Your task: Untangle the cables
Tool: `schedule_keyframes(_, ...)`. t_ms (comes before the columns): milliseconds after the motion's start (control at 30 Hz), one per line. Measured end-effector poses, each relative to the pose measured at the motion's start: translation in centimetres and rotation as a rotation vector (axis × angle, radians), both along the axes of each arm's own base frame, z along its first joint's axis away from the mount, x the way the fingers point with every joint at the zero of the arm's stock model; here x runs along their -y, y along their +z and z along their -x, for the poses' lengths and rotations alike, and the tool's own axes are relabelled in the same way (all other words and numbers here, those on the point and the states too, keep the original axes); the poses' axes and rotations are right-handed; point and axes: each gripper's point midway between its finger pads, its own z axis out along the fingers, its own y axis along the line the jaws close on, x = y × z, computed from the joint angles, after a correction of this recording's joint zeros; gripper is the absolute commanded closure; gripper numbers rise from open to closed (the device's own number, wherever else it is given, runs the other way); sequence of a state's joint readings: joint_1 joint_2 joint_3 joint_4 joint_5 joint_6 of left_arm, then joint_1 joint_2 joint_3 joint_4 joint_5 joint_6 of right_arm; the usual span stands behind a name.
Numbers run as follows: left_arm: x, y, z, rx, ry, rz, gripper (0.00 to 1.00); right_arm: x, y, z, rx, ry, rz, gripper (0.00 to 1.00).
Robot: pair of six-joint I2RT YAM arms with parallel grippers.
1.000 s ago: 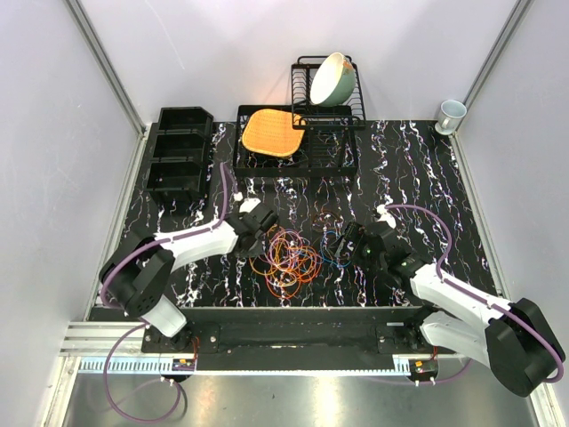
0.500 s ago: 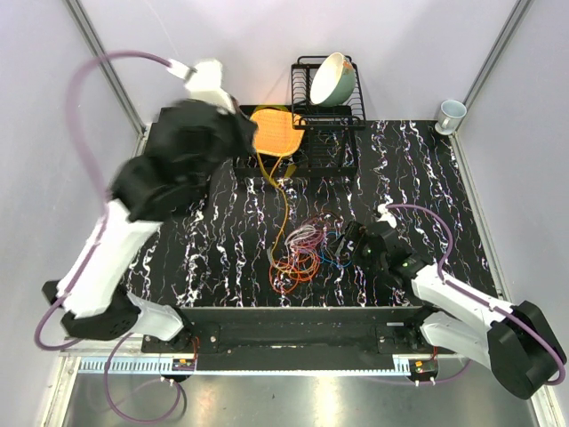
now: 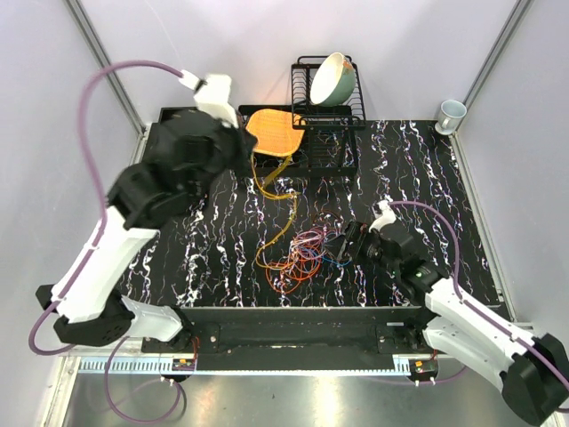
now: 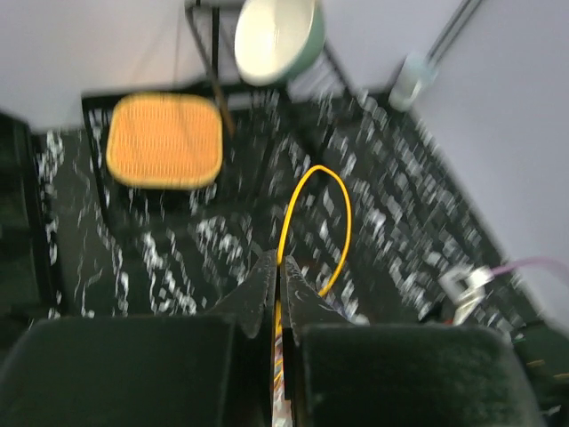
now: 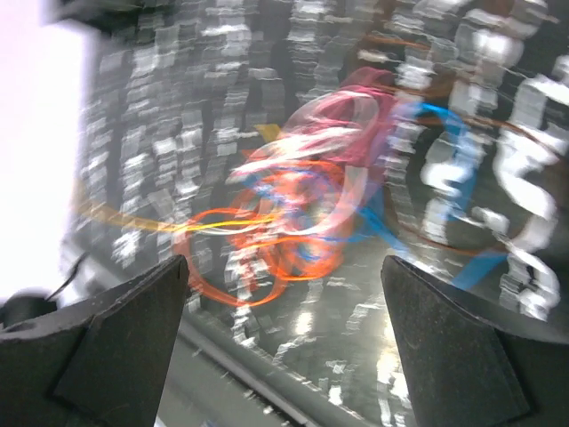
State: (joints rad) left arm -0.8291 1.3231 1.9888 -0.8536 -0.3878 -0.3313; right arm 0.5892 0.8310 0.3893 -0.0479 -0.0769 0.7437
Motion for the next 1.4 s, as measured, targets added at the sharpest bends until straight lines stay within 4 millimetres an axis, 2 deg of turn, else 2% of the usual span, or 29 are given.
schedule_keyframes(67, 0.7, -3.4, -0.4, -0.072, -0.006, -0.066, 1.00, -1.1, 2.1, 0.5, 0.062, 0.082, -0.049, 0.05)
schedule_keyframes(167, 0.9, -5.2, -0.4, -0.113, -0.008, -0.099, 1.00, -2.7, 4.6, 0.7, 0.120, 0.173, -0.100, 0.07)
schedule_keyframes(300, 0.5, -4.4, -0.1, -0.095, -0.007, -0.072, 1.00, -5.0, 6.1, -0.3, 0.130, 0.256, -0.132, 0.09)
schedule_keyframes(433, 0.1, -3.4, 0.3, -0.067, -0.008, -0.041, 1.00, -7.2, 5.5, -1.0, 0.105, 0.298, -0.145, 0.11)
schedule_keyframes(567, -0.1, -3.7, 0.4, -0.062, -0.007, -0.037, 1.00, -9.5, 5.0, -1.3, 0.077, 0.327, -0.160, 0.12)
schedule_keyframes(733, 0.1, -4.8, 0.1, -0.072, -0.004, -0.048, 1.00, -13.5, 5.1, -2.0, 0.068, 0.377, -0.194, 0.19)
schedule_keyframes(800, 0.1, -5.5, 0.0, -0.081, -0.001, -0.058, 1.00, -14.8, 5.2, -2.3, 0.067, 0.388, -0.207, 0.32)
schedule_keyframes(833, 0.0, -5.7, -0.1, -0.084, 0.000, -0.060, 1.00, -15.4, 5.2, -2.5, 0.068, 0.393, -0.212, 0.54)
schedule_keyframes(900, -0.2, -5.9, -0.1, -0.083, 0.005, -0.062, 1.00, -16.3, 5.1, -2.8, 0.067, 0.397, -0.218, 0.80)
schedule_keyframes(933, -0.3, -5.9, -0.2, -0.083, 0.007, -0.062, 1.00, -16.6, 4.9, -2.9, 0.059, 0.395, -0.217, 1.00)
schedule_keyframes(1033, -1.0, -6.0, -0.2, -0.077, 0.021, -0.056, 0.98, -17.3, 5.0, -3.4, 0.047, 0.383, -0.217, 1.00)
schedule_keyframes(1133, -2.1, -6.1, -0.3, -0.075, 0.049, -0.050, 0.75, -17.6, 6.1, -3.9, 0.046, 0.375, -0.212, 1.00)
schedule_keyframes(1167, -2.5, -6.2, -0.3, -0.077, 0.060, -0.051, 0.54, -17.7, 6.9, -4.1, 0.050, 0.372, -0.209, 1.00)
schedule_keyframes(1233, -3.2, -6.6, -0.5, -0.080, 0.084, -0.057, 0.36, -17.8, 8.9, -4.3, 0.075, 0.371, -0.204, 1.00)
schedule_keyframes(1267, -3.4, -6.9, -0.6, -0.088, 0.094, -0.052, 0.23, -17.7, 10.4, -4.5, 0.091, 0.372, -0.196, 1.00)
schedule_keyframes(1300, -3.7, -7.3, -0.6, -0.097, 0.103, -0.052, 0.18, -17.8, 12.5, -4.7, 0.121, 0.372, -0.197, 1.00)
schedule_keyframes(1400, -3.8, -8.8, -0.4, -0.122, 0.103, -0.055, 0.11, -17.7, 20.6, -5.4, 0.262, 0.376, -0.217, 1.00)
